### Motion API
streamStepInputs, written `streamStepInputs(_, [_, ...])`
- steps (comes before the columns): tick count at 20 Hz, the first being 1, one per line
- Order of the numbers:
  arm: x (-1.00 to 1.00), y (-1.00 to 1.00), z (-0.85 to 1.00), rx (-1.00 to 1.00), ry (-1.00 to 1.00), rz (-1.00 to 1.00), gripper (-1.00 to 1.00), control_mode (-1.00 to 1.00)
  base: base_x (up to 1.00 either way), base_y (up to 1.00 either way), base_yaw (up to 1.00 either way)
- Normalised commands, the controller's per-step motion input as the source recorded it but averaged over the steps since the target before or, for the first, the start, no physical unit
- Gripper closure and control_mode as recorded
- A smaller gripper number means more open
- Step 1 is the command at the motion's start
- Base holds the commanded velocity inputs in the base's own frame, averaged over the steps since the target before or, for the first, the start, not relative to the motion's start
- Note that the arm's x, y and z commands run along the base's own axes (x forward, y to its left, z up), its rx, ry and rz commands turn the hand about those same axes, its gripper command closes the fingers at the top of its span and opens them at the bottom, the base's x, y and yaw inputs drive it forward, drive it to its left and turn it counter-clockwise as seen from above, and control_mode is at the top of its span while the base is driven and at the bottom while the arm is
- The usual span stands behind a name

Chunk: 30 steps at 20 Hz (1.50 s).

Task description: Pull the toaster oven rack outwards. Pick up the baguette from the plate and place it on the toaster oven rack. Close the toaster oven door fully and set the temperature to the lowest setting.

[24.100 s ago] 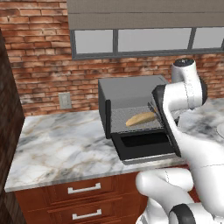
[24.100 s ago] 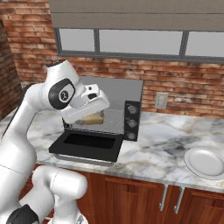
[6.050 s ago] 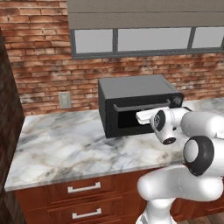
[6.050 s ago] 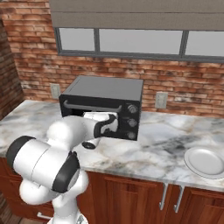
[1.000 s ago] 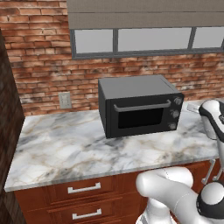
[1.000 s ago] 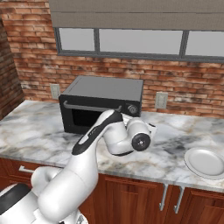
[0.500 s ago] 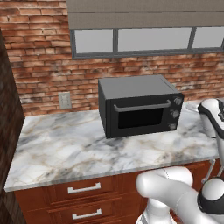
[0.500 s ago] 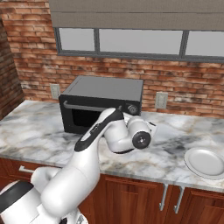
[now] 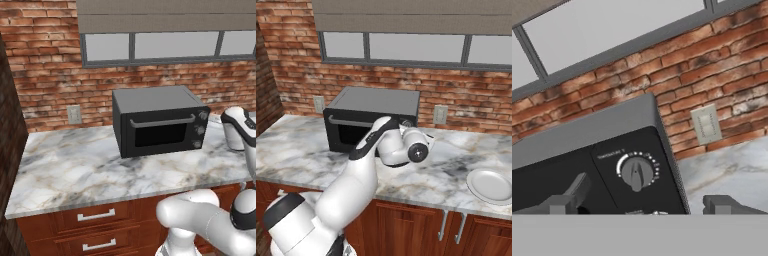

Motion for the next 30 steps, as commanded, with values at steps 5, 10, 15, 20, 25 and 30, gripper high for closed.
streamStepInputs(5, [0.14, 0.0, -0.02, 0.0, 0.0, 0.0, -1.0, -1.0, 0.0, 0.0, 0.0])
streamStepInputs(10, [0.3, 0.0, -0.01, 0.0, 0.0, 0.0, -1.0, -1.0, 0.0, 0.0, 0.0])
streamStepInputs(15, [0.18, 0.0, -0.08, 0.0, 0.0, 0.0, -1.0, -1.0, 0.0, 0.0, 0.0])
streamStepInputs(20, [0.02, 0.0, -0.08, 0.0, 0.0, 0.0, -1.0, -1.0, 0.0, 0.0, 0.0])
streamStepInputs(25, [0.0, 0.0, -0.01, 0.0, 0.0, 0.0, -1.0, -1.0, 0.0, 0.0, 0.0])
streamStepInputs(30, [-0.12, 0.0, 0.0, 0.05, 0.02, 0.0, -1.0, -1.0, 0.0, 0.0, 0.0])
